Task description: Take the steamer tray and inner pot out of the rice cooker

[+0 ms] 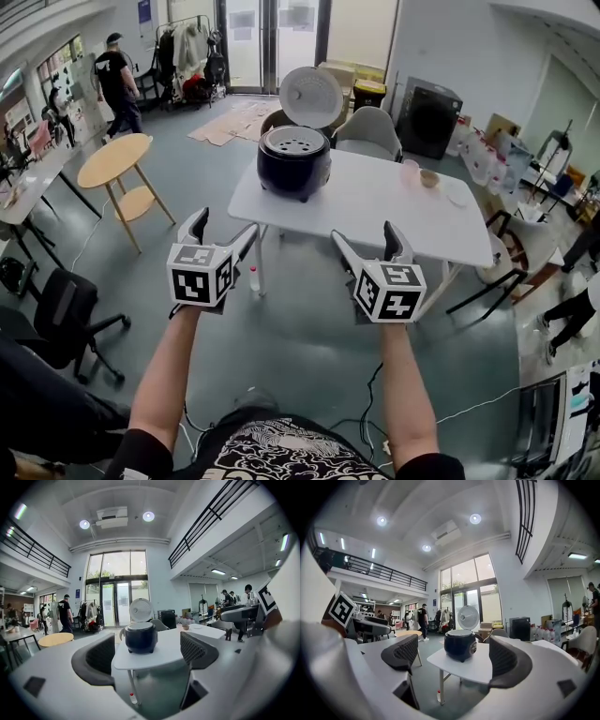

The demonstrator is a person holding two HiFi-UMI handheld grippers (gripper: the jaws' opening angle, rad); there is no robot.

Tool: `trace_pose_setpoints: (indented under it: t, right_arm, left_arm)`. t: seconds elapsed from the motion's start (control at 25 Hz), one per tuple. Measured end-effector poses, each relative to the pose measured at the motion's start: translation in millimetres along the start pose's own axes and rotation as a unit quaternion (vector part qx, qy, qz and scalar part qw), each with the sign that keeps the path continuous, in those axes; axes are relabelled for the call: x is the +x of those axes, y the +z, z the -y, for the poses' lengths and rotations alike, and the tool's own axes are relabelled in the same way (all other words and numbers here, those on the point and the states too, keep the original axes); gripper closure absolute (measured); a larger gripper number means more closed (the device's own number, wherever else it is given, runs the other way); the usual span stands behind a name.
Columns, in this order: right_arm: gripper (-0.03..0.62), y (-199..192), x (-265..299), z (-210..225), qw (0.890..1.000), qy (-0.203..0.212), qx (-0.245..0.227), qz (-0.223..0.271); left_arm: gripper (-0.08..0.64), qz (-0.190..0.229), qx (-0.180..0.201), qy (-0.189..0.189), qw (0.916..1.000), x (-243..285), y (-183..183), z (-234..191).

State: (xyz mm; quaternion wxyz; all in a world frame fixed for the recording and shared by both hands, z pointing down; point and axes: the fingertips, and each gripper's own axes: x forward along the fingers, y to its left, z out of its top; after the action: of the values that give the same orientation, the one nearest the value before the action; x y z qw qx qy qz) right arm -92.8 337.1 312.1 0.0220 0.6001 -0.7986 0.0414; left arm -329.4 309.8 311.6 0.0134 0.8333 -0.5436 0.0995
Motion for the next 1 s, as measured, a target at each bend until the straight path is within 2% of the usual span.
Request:
trace_pose_setpoints:
  t: [0.28, 0.48, 0.64, 1.0]
  right_arm:
    - [0.118, -9.2, 40.6, 30.5, 1.0, 0.005, 0.002, 0.002]
    - [0.118, -3.5, 95.2, 69.0, 1.0, 0.012, -0.002, -0.009]
    - [0.118, 2.2, 173.2, 86.8, 1.0, 0.014, -0.011, -0.016]
    - [0.118, 42.6, 404.6, 129.1, 0.999, 0.012, -0.011, -0.039]
  left_arm:
    - [0.138, 0.001, 0.006, -0.001, 1.0, 55.0, -1.7, -4.4]
    - [0.138, -0.004, 0.003, -0.004, 1.0, 122.4, 9.9, -6.6]
    - [0.138, -0.002, -0.009, -0.012, 0.9999, 199.3, 17.9, -39.6]
    - [0.138, -0.018, -0.015, -0.028, 0.9993, 407.7, 59.2, -157.4]
